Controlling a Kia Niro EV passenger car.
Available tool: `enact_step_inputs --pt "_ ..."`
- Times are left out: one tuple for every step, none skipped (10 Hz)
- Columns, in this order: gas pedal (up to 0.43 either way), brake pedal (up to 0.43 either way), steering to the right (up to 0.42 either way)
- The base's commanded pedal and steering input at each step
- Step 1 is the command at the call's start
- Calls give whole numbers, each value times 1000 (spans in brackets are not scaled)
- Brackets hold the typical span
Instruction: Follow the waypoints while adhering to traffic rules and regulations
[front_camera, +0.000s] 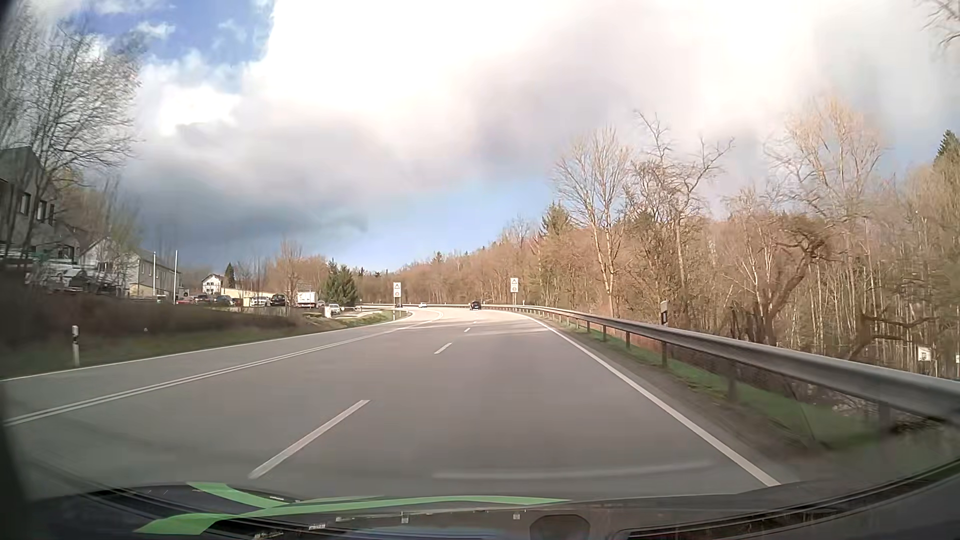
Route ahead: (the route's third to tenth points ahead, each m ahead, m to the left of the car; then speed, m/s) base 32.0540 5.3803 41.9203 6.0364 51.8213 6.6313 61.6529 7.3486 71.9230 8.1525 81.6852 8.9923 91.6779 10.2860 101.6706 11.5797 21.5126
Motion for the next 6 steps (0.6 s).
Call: enact_step_inputs --pt "169 0 -4" --pt "169 0 -5" --pt "169 0 -6" --pt "169 0 -6" --pt "169 0 -6" --pt "169 0 -6"
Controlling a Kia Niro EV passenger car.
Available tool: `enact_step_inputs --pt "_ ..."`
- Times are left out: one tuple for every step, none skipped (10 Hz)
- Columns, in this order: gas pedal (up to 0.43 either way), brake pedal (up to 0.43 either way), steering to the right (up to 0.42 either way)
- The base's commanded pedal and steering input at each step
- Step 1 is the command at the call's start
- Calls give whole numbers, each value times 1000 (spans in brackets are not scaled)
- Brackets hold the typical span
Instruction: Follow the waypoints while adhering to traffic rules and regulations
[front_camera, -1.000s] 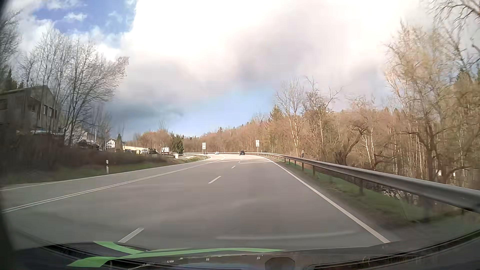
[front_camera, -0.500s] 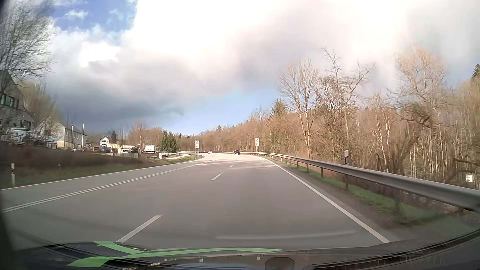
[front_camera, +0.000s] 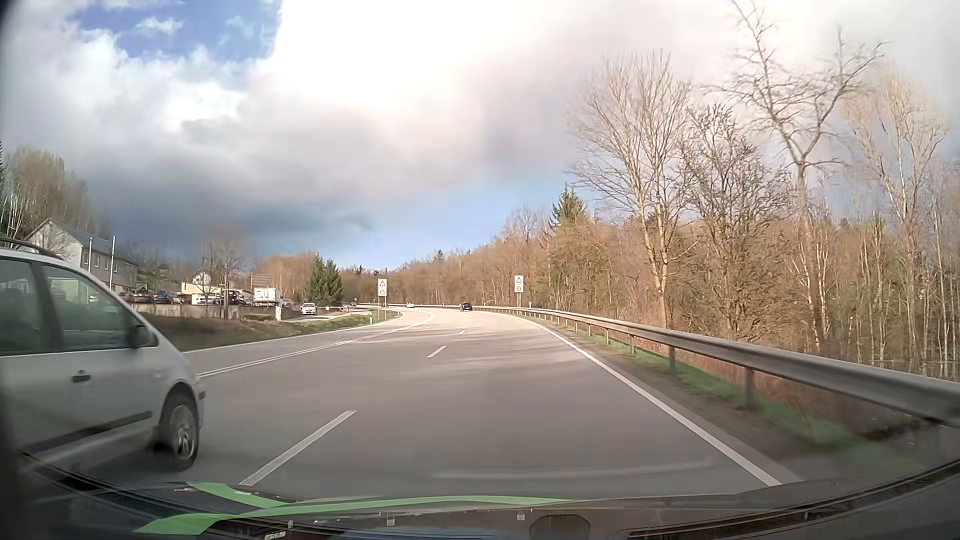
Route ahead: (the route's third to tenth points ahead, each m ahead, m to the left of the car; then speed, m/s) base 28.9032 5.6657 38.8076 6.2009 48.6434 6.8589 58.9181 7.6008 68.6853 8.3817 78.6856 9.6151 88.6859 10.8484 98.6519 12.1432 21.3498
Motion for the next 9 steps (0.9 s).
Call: enact_step_inputs --pt "169 0 -6" --pt "169 0 -7" --pt "169 0 -6" --pt "169 0 -6" --pt "169 0 -6" --pt "169 0 -6" --pt "169 0 -6" --pt "169 0 -7" --pt "169 0 -8"
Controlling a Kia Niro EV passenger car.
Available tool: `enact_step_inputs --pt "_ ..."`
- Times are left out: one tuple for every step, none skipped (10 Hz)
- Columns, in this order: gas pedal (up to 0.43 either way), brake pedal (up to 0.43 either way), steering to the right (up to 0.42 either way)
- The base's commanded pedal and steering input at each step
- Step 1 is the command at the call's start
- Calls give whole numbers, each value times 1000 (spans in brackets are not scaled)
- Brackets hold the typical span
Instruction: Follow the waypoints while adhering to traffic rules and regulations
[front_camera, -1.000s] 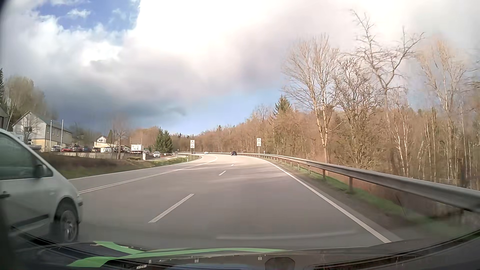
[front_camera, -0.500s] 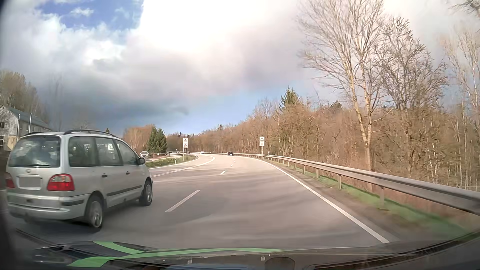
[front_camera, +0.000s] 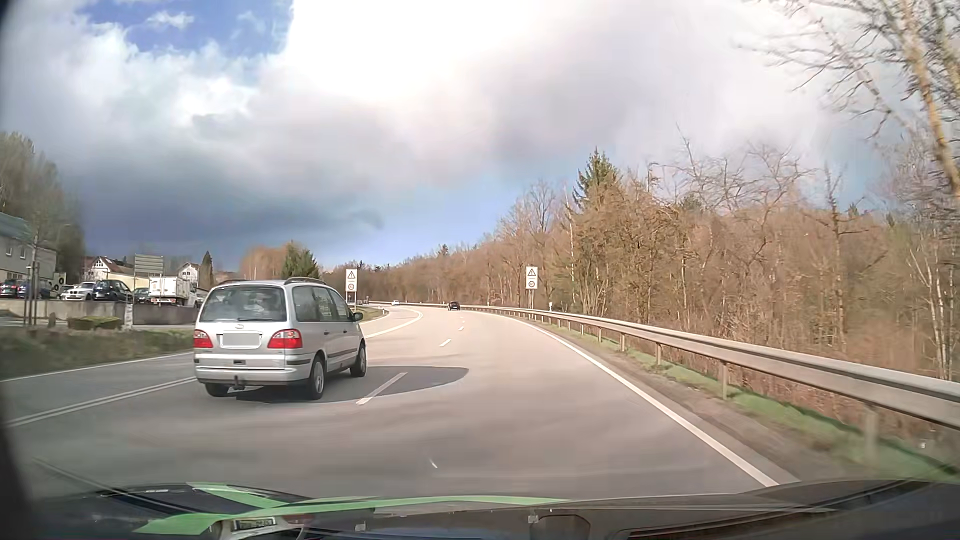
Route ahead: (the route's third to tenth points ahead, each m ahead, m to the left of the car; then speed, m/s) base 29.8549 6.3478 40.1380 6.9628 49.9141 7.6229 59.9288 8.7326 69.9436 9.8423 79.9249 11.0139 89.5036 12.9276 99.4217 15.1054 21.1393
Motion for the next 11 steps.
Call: enact_step_inputs --pt "169 0 -9" --pt "157 0 -10" --pt "157 0 -11" --pt "157 0 -11" --pt "157 0 -11" --pt "157 0 -11" --pt "157 0 -12" --pt "157 0 -12" --pt "157 0 -12" --pt "157 0 -12" --pt "157 0 -12"
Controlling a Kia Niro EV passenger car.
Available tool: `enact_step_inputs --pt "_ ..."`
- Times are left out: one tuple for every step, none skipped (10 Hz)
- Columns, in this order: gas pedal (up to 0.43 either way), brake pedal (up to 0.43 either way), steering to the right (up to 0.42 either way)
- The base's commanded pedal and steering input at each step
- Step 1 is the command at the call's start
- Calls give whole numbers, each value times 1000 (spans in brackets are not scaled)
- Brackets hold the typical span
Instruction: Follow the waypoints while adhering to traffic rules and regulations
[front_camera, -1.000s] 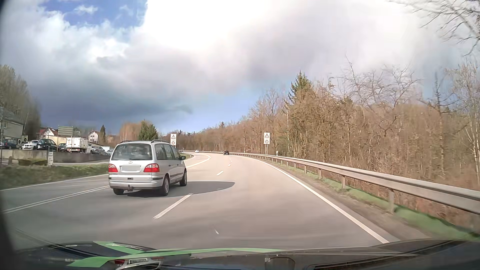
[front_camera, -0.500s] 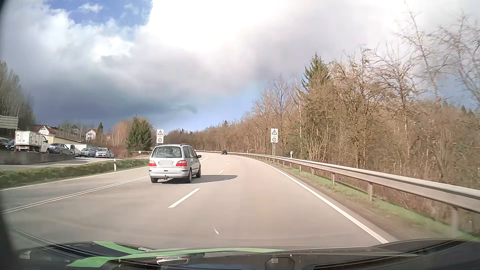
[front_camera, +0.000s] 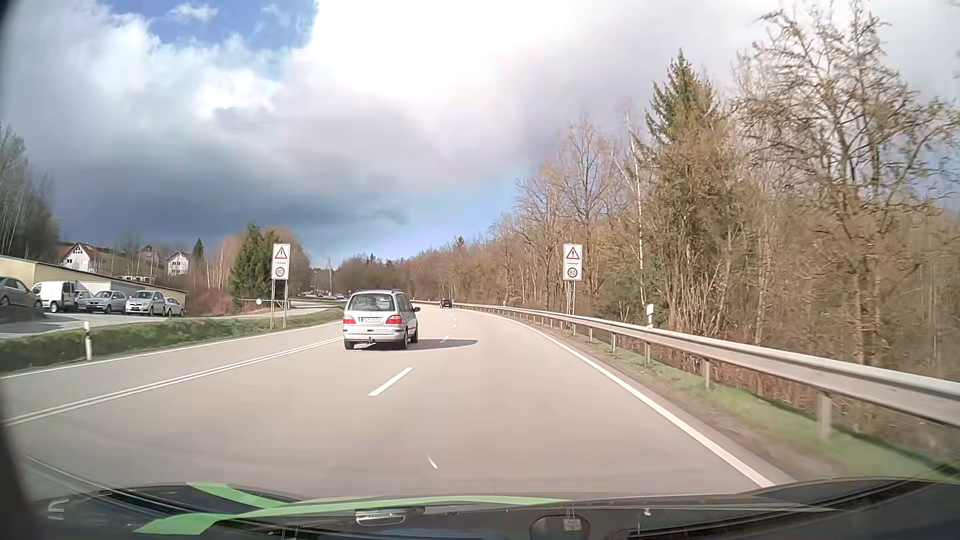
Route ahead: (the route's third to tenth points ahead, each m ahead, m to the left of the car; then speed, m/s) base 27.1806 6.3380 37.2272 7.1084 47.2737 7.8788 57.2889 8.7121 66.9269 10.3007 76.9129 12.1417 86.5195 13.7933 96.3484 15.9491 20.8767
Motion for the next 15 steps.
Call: enact_step_inputs --pt "157 0 -12" --pt "157 0 -13" --pt "157 0 -13" --pt "157 0 -13" --pt "157 0 -14" --pt "157 0 -14" --pt "157 0 -14" --pt "157 0 -15" --pt "157 0 -16" --pt "157 0 -17" --pt "157 0 -18" --pt "157 0 -18" --pt "157 0 -18" --pt "157 0 -18" --pt "157 0 -18"
